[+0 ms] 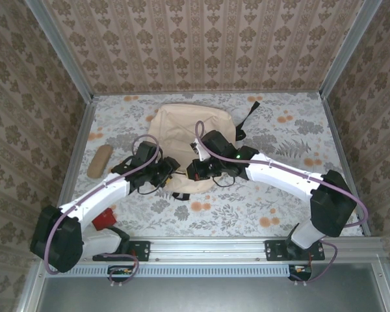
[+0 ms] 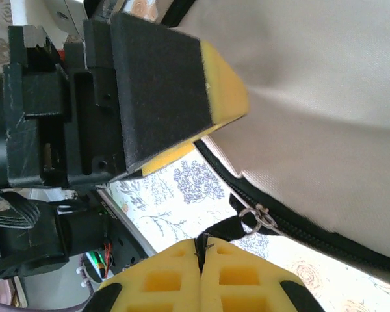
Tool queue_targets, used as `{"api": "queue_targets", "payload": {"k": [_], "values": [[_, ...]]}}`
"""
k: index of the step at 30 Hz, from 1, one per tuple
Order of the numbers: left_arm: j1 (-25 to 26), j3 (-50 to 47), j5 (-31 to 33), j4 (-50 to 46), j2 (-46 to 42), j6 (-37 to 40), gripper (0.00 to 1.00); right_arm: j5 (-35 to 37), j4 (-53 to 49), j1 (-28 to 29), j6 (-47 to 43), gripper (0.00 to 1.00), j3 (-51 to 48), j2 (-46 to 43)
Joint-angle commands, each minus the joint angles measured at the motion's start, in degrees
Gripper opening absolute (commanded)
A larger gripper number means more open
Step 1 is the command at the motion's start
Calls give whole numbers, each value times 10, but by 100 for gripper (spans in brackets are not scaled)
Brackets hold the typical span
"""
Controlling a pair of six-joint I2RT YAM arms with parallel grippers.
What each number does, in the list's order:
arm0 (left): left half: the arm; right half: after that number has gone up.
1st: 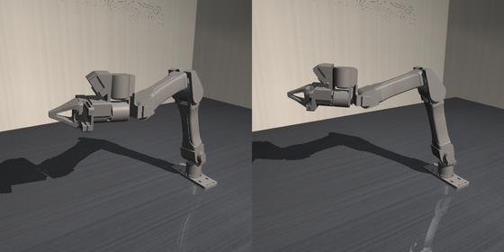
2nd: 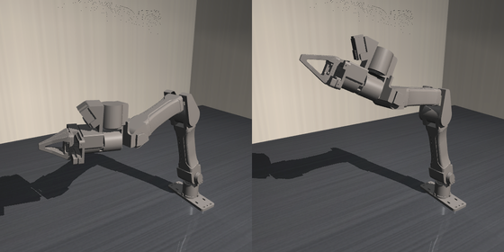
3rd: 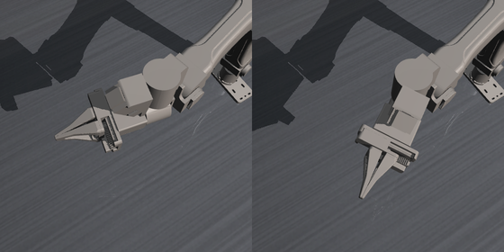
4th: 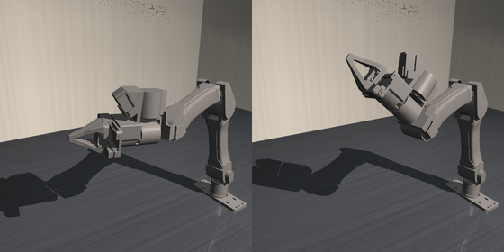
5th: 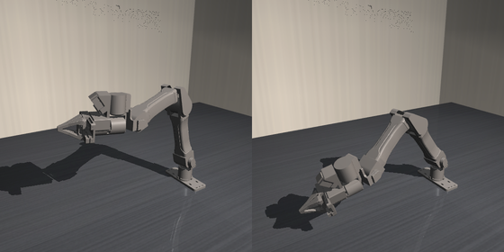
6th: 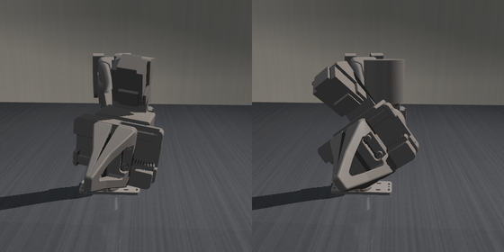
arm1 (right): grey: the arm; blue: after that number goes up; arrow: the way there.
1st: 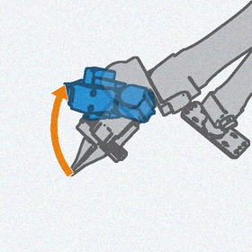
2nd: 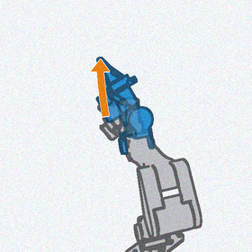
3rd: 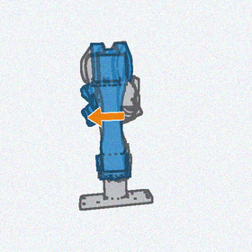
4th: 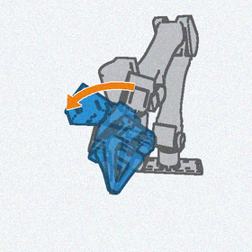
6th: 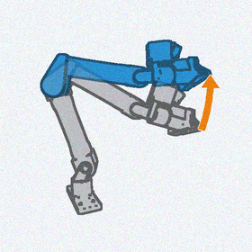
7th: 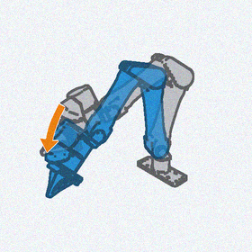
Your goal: Pack the student bag
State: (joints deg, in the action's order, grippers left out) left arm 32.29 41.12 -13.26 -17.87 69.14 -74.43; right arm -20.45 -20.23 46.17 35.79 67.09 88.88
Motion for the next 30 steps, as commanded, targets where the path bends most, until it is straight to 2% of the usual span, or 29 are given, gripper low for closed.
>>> {"api": "queue_targets", "payload": {"k": [1,6,14,22,30], "values": [[4,1,35,-26,2,0,39,50,-46,4,-24,0,-15,-37],[2,4,51,-49,2,26,20,163,-129,4,-57,0,-22,-75],[2,7,61,-64,-2,51,8,311,-211,-3,-68,0,-17,-120],[-3,3,64,-67,-5,63,5,366,-235,-36,-65,0,-5,-96],[-42,-4,67,-89,-13,95,2,381,-220,-78,-87,0,14,-40]]}}
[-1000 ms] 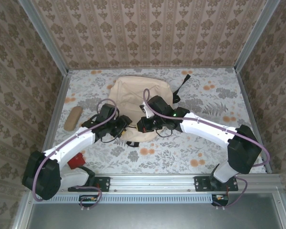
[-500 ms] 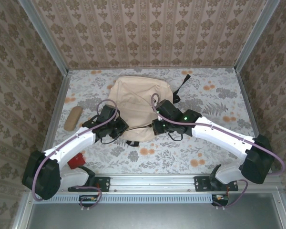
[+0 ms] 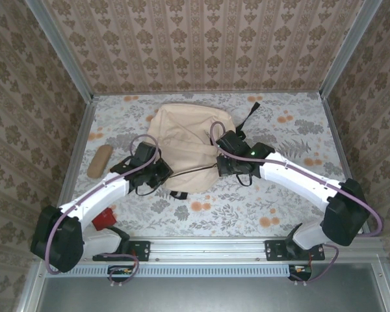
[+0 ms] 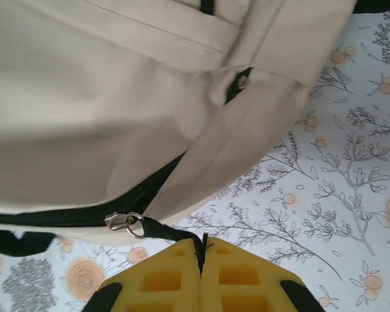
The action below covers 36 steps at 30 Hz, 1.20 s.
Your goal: Pack the student bag
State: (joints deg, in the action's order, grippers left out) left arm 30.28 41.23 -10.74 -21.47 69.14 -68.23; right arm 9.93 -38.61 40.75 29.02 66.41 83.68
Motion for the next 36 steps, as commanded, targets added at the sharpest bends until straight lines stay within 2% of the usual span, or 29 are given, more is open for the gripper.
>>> {"api": "queue_targets", "payload": {"k": [1,8,10,18,19,23,26,31,36], "values": [[-24,-8,41,-55,-15,34,2,78,-32,-29,-22,0,25,22],[-38,-15,32,-63,-27,53,1,74,-13,-57,-37,0,54,82],[-58,-13,28,-65,-27,62,1,55,-17,-56,-44,0,68,94],[-126,26,27,-104,-20,131,4,-189,45,-24,-69,0,47,65],[-134,31,27,-113,-21,139,8,-213,56,-19,-61,0,44,66],[-139,50,10,-153,-38,148,42,-264,100,5,-37,0,44,79],[-128,41,-24,-158,-69,111,59,-268,106,17,-32,0,55,90],[-92,-23,-63,-72,-131,-7,70,-278,112,21,-30,0,50,87],[-45,-19,-62,-3,-106,-56,75,-287,113,22,-30,0,35,74]]}}
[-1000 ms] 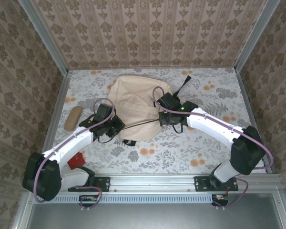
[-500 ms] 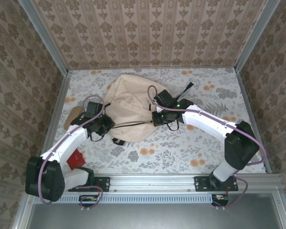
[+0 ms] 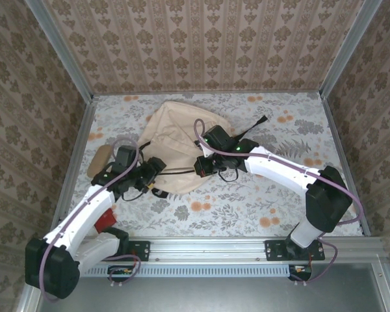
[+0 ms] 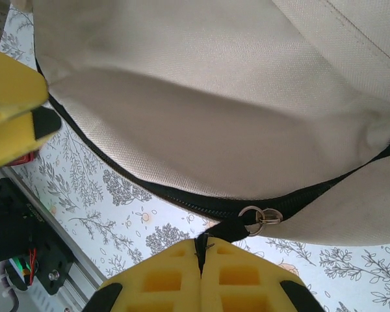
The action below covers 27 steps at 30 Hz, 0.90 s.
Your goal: Pack the student bag
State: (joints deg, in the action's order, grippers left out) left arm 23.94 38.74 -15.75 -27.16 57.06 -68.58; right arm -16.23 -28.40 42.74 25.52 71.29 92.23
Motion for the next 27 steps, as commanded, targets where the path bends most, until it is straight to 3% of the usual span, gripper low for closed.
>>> {"api": "queue_targets", "payload": {"k": [1,8,11,15,17,20,23,27], "values": [[19,12,-10,59,26,-56,76,-27,10,2,5,0,-17,-15],[86,18,40,120,98,-130,76,-26,18,2,11,0,-47,-44],[105,24,72,128,122,-145,71,-24,13,2,6,0,-55,-53],[118,21,99,106,136,-147,48,11,-7,1,-8,0,-57,-58],[130,7,120,96,134,-157,33,55,-20,1,-14,0,-52,-56],[157,-1,140,68,141,-161,18,133,-69,-5,-18,0,-34,-40],[173,-19,145,59,144,-164,7,191,-88,-18,-16,0,-19,-23],[186,-34,146,38,148,-164,2,216,-93,-40,-14,0,-4,4]]}}
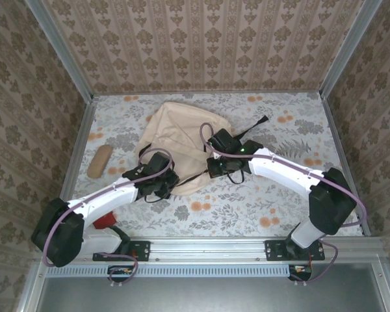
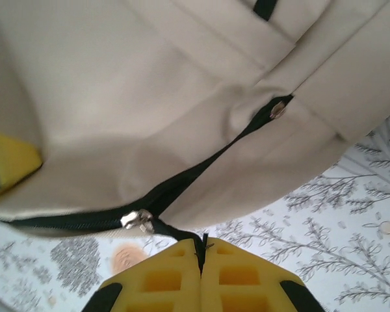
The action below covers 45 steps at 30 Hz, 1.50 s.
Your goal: Pack the student bag
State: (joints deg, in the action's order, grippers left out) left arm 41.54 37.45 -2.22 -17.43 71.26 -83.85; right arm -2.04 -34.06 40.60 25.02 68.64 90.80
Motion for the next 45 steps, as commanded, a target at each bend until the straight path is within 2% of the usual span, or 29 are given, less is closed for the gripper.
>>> {"api": "queue_targets", "payload": {"k": [1,14,20,23,28,30,32,34,35,38,41,45], "values": [[12,-26,11,-61,7,-11,0,76,-37,-24,-9,0,27,28],[14,-75,7,-62,-10,-5,0,159,-62,-65,-4,0,87,138],[5,-72,3,-78,-22,9,0,225,-68,-88,11,0,105,161],[2,-66,1,-85,-32,17,0,224,-60,-91,9,0,99,144],[-1,-29,6,-121,-45,60,0,64,-29,-90,-28,0,73,68],[-5,-9,-2,-135,-41,82,5,-14,-15,-89,-47,0,60,39],[-6,17,-7,-156,-34,114,17,-112,3,-88,-61,0,42,12],[-6,51,-4,-187,-29,145,36,-173,16,-85,-63,0,28,-5],[-7,68,-5,-200,-28,164,44,-192,20,-84,-61,0,23,-11],[-8,114,-5,-236,-32,211,54,-233,26,-82,-57,0,13,-18],[-13,158,-14,-278,-33,257,59,-250,30,-82,-51,0,1,-23],[-12,215,-17,-332,-21,325,60,-261,30,-80,-47,0,-11,-25]]}}
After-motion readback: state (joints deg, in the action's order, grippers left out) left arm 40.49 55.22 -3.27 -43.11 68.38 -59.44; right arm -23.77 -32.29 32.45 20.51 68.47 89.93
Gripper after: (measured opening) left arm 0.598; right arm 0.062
